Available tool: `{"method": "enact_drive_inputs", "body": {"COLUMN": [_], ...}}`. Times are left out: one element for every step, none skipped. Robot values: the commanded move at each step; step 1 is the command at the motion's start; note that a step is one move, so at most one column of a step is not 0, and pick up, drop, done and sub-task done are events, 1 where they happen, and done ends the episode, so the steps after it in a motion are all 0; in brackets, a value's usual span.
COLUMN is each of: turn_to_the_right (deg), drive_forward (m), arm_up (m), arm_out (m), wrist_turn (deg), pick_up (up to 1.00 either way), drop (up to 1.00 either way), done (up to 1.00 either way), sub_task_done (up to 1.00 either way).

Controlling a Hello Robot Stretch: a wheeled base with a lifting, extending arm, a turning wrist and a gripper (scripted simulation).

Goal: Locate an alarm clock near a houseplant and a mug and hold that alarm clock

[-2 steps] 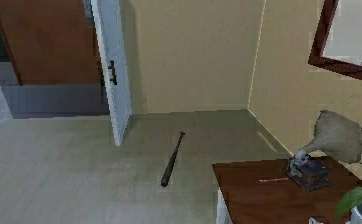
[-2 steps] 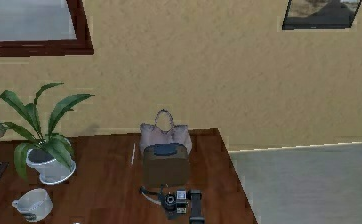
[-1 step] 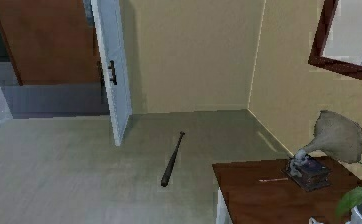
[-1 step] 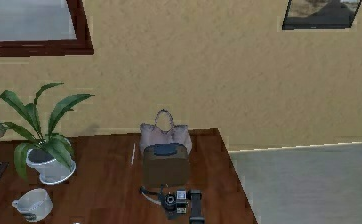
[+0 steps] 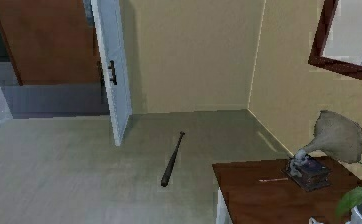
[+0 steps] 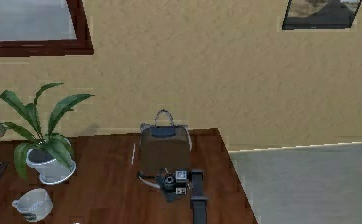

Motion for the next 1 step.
{"method": "enact_drive_inputs", "body": {"turn_to_the_right": [0.0], "drive_forward": [0.0], "arm_up": [0.0], "arm_out": [0.0], "wrist_turn": [0.0], "pick_up": [0.0], "drop": [0.0], "done": [1.0], "sub_task_done": [0.0]}}
